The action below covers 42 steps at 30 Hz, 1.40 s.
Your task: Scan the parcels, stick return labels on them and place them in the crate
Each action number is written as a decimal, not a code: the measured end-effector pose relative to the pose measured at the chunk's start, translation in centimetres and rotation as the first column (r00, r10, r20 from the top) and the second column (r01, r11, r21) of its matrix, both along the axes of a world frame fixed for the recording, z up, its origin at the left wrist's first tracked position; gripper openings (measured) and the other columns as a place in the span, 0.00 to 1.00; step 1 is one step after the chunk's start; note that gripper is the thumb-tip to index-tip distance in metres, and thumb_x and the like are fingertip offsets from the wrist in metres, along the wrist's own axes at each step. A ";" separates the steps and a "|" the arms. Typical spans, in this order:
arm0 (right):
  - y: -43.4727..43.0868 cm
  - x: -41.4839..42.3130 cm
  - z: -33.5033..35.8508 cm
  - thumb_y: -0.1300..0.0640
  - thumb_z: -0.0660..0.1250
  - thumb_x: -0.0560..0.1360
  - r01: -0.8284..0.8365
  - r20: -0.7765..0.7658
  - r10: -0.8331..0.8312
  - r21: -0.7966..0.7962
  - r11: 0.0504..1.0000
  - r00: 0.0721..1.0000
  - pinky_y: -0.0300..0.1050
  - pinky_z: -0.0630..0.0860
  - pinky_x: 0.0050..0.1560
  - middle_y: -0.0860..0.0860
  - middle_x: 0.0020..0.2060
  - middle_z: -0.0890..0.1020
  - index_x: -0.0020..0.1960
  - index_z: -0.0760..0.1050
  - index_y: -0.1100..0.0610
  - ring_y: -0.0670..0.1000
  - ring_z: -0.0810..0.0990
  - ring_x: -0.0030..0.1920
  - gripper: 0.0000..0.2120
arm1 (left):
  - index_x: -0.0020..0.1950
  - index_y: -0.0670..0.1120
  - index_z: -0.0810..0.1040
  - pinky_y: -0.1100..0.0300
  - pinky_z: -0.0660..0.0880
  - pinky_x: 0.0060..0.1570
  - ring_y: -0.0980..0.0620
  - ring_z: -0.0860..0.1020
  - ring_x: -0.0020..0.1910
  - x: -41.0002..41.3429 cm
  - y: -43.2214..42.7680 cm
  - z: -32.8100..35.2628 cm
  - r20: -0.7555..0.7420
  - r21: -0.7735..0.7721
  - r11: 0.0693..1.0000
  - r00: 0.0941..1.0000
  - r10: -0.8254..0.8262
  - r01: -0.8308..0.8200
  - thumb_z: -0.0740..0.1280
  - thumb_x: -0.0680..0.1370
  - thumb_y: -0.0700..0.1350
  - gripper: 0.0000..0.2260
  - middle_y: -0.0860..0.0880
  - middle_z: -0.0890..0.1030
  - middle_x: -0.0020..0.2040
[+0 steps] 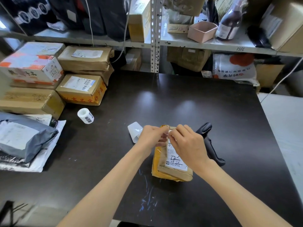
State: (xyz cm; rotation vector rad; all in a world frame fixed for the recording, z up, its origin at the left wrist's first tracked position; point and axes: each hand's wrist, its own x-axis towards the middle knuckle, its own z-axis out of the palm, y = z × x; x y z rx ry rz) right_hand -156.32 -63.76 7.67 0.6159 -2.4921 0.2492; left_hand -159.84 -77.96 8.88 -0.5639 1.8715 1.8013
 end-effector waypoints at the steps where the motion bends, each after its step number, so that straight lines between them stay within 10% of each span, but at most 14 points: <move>1: 0.1 0.2 -0.2 0.61 0.76 0.70 -0.025 0.006 0.025 0.030 0.999 1.000 0.45 0.73 0.26 0.51 0.33 0.77 0.39 0.78 0.58 0.52 0.74 0.32 0.07 | 0.41 0.41 0.80 0.67 0.77 0.29 0.56 0.79 0.28 0.0 -0.1 0.1 -0.018 -0.003 1.000 1.000 0.002 -0.002 0.70 0.76 0.41 0.05 0.46 0.81 0.35; 5: 0.8 1.0 -0.7 0.54 0.75 0.70 0.073 0.253 -0.012 -0.233 0.970 0.968 0.40 0.75 0.33 0.48 0.40 0.79 0.45 0.79 0.56 0.48 0.77 0.38 0.08 | 0.46 0.42 0.81 0.66 0.79 0.35 0.54 0.82 0.38 0.0 -0.6 -0.6 -0.094 -0.024 1.000 0.995 0.017 -0.019 0.68 0.78 0.39 0.03 0.45 0.84 0.43; 9: 1.2 0.8 -0.3 0.57 0.72 0.73 0.550 0.658 0.039 -0.659 0.514 0.752 0.37 0.76 0.36 0.47 0.43 0.81 0.48 0.75 0.53 0.46 0.80 0.41 0.07 | 0.52 0.39 0.81 0.65 0.79 0.41 0.54 0.83 0.43 0.7 -1.1 -1.1 -0.094 0.001 0.998 0.994 -0.057 0.057 0.66 0.80 0.42 0.07 0.44 0.85 0.48; 11: 1.5 0.3 -0.1 0.61 0.73 0.73 0.662 0.721 0.200 -0.691 0.291 0.664 0.38 0.78 0.33 0.51 0.40 0.83 0.48 0.77 0.56 0.46 0.82 0.37 0.06 | 0.53 0.40 0.80 0.65 0.78 0.39 0.52 0.82 0.44 1.0 -1.0 -1.2 -0.088 0.026 0.997 0.993 -0.073 0.076 0.65 0.81 0.43 0.08 0.43 0.85 0.50; 16: 1.9 0.7 0.1 0.67 0.75 0.70 0.731 0.749 0.294 -0.655 0.191 0.594 0.37 0.78 0.32 0.52 0.34 0.84 0.46 0.78 0.62 0.45 0.82 0.31 0.08 | 0.48 0.43 0.79 0.65 0.79 0.39 0.52 0.82 0.44 1.3 -0.6 -1.5 -0.109 0.034 0.988 0.983 -0.145 0.149 0.63 0.82 0.44 0.08 0.45 0.85 0.48; 24: 2.6 3.4 -1.7 0.66 0.76 0.69 0.769 0.810 0.115 -0.583 0.262 0.575 0.37 0.76 0.31 0.53 0.35 0.85 0.45 0.76 0.60 0.47 0.83 0.33 0.10 | 0.42 0.44 0.81 0.65 0.77 0.33 0.57 0.80 0.28 3.0 0.0 -3.2 -0.236 -0.450 0.839 0.866 -0.441 0.305 0.71 0.77 0.45 0.06 0.49 0.83 0.31; 31: 1.9 5.0 -4.3 0.62 0.75 0.70 0.728 0.783 -0.170 -0.442 0.524 0.598 0.38 0.77 0.38 0.47 0.39 0.79 0.45 0.74 0.54 0.46 0.80 0.40 0.11 | 0.51 0.47 0.69 0.51 0.78 0.48 0.46 0.77 0.49 4.3 0.7 -4.6 -0.144 -0.812 0.533 0.806 -0.575 0.236 0.74 0.70 0.50 0.18 0.48 0.77 0.49; 35: 2.5 4.8 -4.9 0.52 0.78 0.68 0.764 0.785 -0.338 -0.250 0.594 0.519 0.44 0.76 0.44 0.48 0.51 0.73 0.56 0.69 0.53 0.48 0.76 0.48 0.23 | 0.64 0.44 0.65 0.50 0.75 0.59 0.45 0.72 0.60 4.1 0.1 -5.4 -0.032 -0.710 0.648 0.906 -0.422 0.277 0.75 0.69 0.54 0.31 0.46 0.70 0.61; 38: 2.7 4.3 -5.0 0.54 0.74 0.73 0.837 0.935 -0.092 -0.261 0.481 0.344 0.46 0.79 0.48 0.50 0.55 0.78 0.61 0.71 0.56 0.49 0.79 0.51 0.21 | 0.63 0.45 0.70 0.48 0.77 0.58 0.46 0.77 0.58 3.7 -0.4 -5.5 0.086 -0.530 0.777 0.933 -0.350 0.340 0.73 0.72 0.53 0.25 0.46 0.77 0.60; 42: 2.2 3.9 -4.0 0.57 0.72 0.74 0.794 0.886 -0.001 -0.416 0.443 0.464 0.42 0.81 0.42 0.50 0.50 0.83 0.54 0.77 0.56 0.45 0.82 0.46 0.10 | 0.58 0.47 0.73 0.48 0.78 0.55 0.48 0.79 0.54 3.1 -1.0 -4.3 -0.032 -0.521 0.813 0.946 -0.323 0.261 0.73 0.71 0.52 0.20 0.49 0.80 0.54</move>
